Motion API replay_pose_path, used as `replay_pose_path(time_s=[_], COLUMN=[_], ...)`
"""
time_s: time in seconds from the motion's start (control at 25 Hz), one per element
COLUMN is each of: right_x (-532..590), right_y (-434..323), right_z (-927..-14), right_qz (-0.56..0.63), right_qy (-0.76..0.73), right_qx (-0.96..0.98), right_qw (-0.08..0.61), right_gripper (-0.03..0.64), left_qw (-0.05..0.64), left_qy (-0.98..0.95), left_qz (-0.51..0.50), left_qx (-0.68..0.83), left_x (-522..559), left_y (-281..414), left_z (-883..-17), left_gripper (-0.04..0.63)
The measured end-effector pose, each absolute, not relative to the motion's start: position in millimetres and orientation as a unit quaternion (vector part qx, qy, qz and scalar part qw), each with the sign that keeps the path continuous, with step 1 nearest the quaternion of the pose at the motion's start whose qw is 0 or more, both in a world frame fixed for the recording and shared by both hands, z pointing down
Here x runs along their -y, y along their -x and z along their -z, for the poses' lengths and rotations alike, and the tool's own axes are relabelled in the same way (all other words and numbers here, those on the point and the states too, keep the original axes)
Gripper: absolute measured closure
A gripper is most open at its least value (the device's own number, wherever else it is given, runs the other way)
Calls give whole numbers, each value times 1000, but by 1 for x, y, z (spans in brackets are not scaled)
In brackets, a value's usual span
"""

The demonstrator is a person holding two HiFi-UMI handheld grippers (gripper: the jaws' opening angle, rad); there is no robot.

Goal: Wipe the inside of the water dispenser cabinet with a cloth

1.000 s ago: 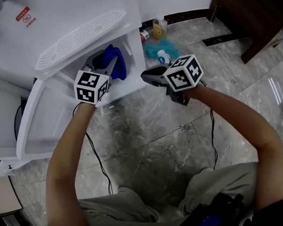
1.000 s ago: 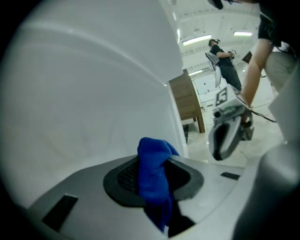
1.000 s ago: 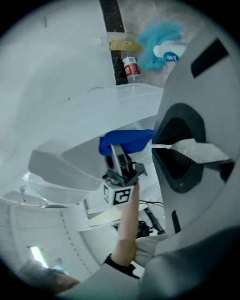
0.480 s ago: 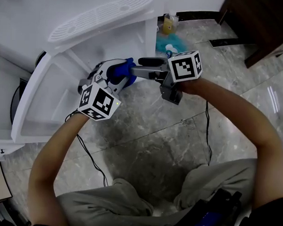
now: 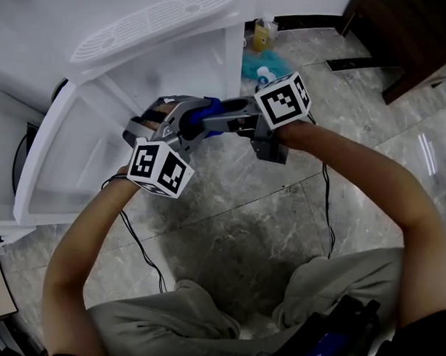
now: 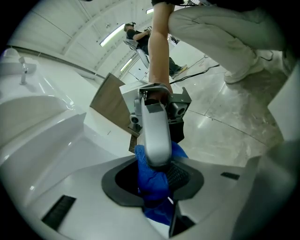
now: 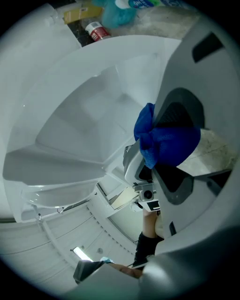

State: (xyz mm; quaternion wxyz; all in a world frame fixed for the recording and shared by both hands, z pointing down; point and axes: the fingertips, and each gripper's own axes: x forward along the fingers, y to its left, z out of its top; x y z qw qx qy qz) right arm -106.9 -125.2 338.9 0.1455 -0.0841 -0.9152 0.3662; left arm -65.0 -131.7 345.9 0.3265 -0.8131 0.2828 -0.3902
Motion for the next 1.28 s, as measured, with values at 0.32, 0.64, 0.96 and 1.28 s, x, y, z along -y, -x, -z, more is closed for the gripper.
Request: replay_pose_path(time_s=[0.32,0.64,0.96,1.28], right_x=[127,126,137,167], right_y=[108,105,89,78], right_z=[-330,-335,-341,-339], right_qz=[-367,-356,-340,-307], right_qy=[90,101,91,31], right_qx=[914,913,914,932], right_qw=[151,172,201,192], right_gripper=[434,497,535,535], left_qw=[293,294,219,135], left_qy=[844,854,888,891], left_qz=[323,340,297,310], left_qx=[-313,-264,-274,-303], left_x=[134,125,125,123], left_y=[72,73,74,104], left_z=[-335,-342,-341,-355], left_gripper=[469,439,433,552])
